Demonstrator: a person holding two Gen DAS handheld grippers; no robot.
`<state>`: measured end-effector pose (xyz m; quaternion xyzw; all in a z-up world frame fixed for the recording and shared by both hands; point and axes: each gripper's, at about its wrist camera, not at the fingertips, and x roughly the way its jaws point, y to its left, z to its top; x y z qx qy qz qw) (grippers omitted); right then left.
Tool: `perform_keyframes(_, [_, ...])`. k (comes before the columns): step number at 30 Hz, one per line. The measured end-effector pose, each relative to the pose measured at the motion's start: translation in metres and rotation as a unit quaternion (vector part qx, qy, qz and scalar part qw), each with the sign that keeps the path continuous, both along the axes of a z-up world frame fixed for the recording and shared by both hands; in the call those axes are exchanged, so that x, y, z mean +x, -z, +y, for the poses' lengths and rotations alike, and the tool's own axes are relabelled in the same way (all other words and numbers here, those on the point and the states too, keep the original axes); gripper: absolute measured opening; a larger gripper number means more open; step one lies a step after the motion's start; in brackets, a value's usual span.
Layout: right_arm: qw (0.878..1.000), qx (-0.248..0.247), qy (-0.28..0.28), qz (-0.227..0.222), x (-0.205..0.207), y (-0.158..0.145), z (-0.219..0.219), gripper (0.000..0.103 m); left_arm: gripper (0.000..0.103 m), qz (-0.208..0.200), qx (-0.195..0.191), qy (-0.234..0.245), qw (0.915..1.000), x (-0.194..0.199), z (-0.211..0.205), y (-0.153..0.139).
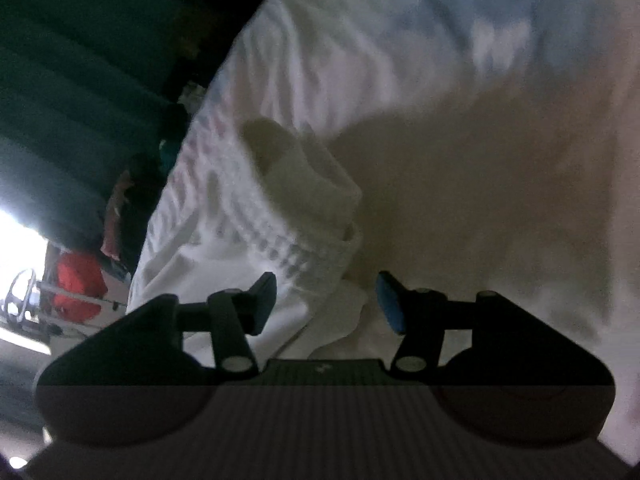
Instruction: Fold clothes
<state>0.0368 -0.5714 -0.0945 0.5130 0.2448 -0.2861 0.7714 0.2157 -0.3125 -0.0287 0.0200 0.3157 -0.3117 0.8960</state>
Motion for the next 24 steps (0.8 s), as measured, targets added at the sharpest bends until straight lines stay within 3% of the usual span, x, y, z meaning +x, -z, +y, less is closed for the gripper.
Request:
perform_keyframes(5, [0.996, -0.08, -0.047, -0.016, -0.029, -0.06, 0.026, 0.062, 0.103, -0.038, -0.012, 0.01, 0.9991, -0.052, 0.01, -0.056])
perform_keyframes(6, [0.993, -0.101, -0.057, -0.014, -0.034, -0.073, 0.033, 0.076, 0.103, -0.05, -0.012, 0.014, 0.9986, -0.063, 0.014, -0.066])
perform_keyframes(8, [0.986, -0.15, -0.069, -0.019, -0.04, -0.098, 0.038, 0.095, 0.103, -0.067, -0.012, 0.021, 0.9975, -0.085, 0.022, -0.085])
perform_keyframes(15, [0.959, -0.254, -0.12, -0.038, -0.08, -0.158, 0.082, 0.093, 0.103, -0.103, -0.022, 0.018, 0.9943, -0.145, 0.057, -0.134])
perform_keyframes(24, [0.926, -0.344, -0.137, -0.073, -0.134, -0.204, 0.151, 0.093, 0.103, -0.152, -0.033, 0.015, 0.9877, -0.216, 0.112, -0.167])
